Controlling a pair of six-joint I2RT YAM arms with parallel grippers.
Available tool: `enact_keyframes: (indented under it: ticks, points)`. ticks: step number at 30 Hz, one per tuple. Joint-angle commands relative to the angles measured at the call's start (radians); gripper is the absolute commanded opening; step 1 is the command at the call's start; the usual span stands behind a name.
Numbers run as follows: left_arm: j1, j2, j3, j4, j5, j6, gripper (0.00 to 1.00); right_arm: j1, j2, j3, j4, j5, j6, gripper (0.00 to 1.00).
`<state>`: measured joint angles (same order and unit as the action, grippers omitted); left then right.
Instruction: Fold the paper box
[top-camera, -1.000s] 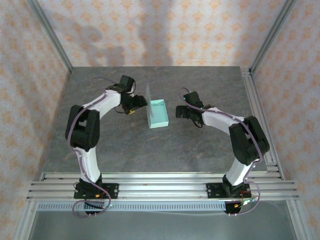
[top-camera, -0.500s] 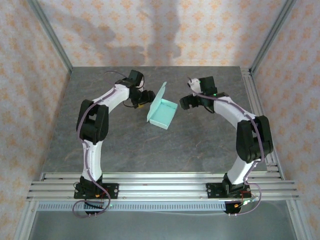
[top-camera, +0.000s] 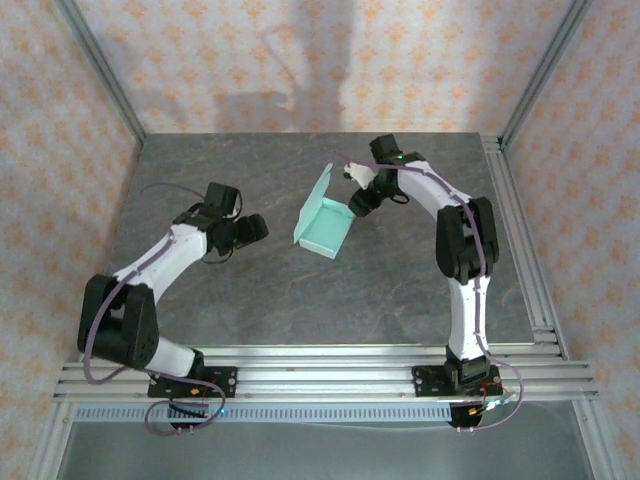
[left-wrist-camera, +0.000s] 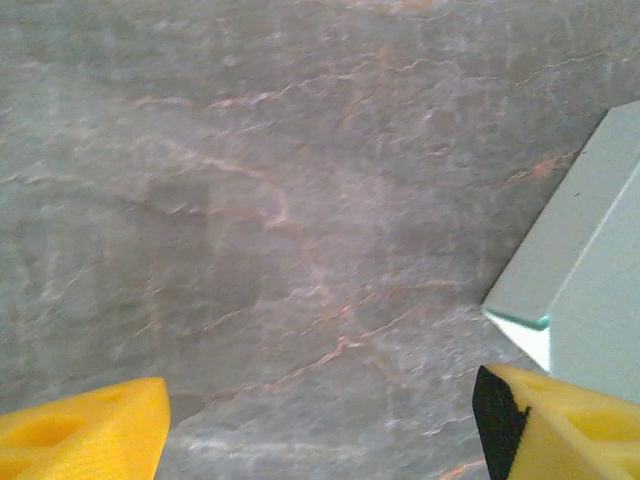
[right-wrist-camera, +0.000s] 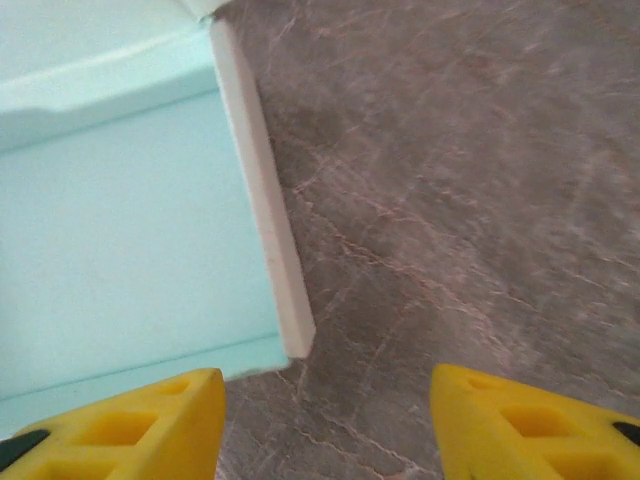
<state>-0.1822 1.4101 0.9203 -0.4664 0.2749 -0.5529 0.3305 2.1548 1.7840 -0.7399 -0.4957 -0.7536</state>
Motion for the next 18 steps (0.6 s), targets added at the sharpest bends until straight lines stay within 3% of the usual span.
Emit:
enact_keyframes:
  ticks: [1, 6, 18]
  points:
    - [0.005, -0.094, -0.070, 0.056, -0.017, 0.004, 0.82, 0.017, 0.053, 0.106, -0.125, 0.022, -0.056, 0.56]
    - [-0.002, -0.163, -0.163, 0.111, 0.032, -0.011, 0.84, 0.029, 0.115, 0.197, -0.178, 0.004, -0.059, 0.55]
    - [-0.038, -0.122, -0.217, 0.184, 0.057, -0.016, 0.85, 0.057, 0.247, 0.360, -0.280, 0.036, -0.118, 0.41]
